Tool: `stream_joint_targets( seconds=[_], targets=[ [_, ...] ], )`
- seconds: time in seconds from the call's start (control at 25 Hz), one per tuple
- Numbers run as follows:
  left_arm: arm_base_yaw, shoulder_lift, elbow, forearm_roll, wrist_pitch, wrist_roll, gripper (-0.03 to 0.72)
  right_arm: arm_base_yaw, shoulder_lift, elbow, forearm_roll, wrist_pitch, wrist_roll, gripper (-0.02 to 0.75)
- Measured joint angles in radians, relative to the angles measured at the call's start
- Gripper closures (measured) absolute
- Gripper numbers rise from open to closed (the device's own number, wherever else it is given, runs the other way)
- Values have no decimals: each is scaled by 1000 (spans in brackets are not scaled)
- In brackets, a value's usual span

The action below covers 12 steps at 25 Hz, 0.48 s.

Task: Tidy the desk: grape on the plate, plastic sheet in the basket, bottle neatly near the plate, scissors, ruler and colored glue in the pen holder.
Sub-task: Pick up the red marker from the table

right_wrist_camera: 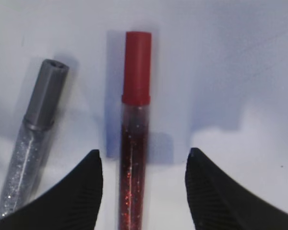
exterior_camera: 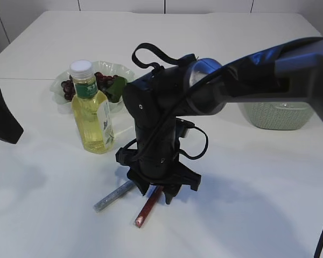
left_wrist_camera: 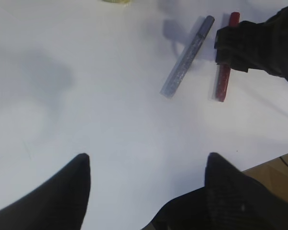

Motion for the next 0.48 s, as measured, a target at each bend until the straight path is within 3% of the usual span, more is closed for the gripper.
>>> stream_joint_targets(
  seconds=[0.48],
  targets=[
    [0,0,0,0,-4,0,147,0,8,0,-4,0,-2,509]
  ],
)
